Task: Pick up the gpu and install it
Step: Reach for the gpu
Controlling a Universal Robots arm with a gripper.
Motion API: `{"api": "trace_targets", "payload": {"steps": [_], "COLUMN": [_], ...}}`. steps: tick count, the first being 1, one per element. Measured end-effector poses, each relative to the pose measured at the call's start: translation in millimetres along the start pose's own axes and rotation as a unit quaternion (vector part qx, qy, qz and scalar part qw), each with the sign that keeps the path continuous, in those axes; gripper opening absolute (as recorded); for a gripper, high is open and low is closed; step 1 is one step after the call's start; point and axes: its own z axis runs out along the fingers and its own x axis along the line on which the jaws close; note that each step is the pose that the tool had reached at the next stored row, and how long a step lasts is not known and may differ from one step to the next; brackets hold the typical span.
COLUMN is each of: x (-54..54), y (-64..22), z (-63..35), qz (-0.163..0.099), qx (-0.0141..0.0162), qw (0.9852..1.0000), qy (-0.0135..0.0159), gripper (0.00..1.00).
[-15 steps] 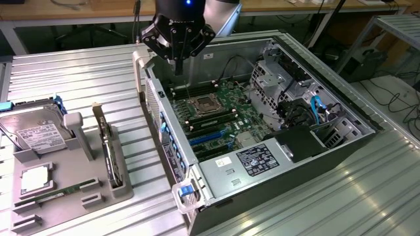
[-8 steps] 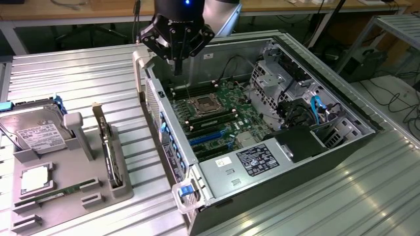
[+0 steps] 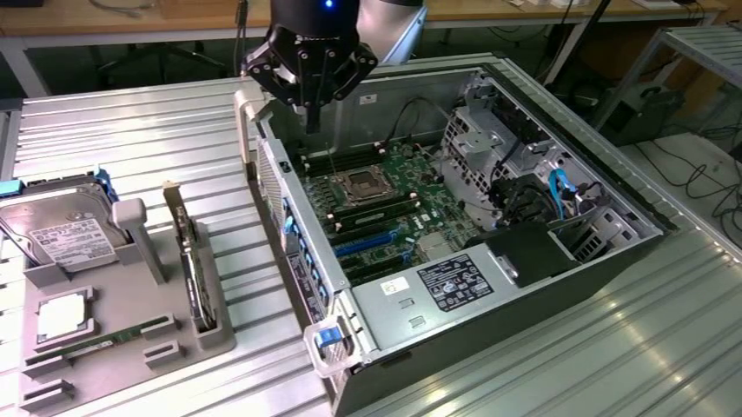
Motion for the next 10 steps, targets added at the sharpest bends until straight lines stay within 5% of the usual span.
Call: {"api": "trace_targets", "payload": {"steps": [10], "x": [2.4], "y": [-0.2], "z": [0.0], "qz": [0.000], "qx": [0.0000], "qw": [1.0000], "qy": [0.0000], "gripper": [0.11]}}
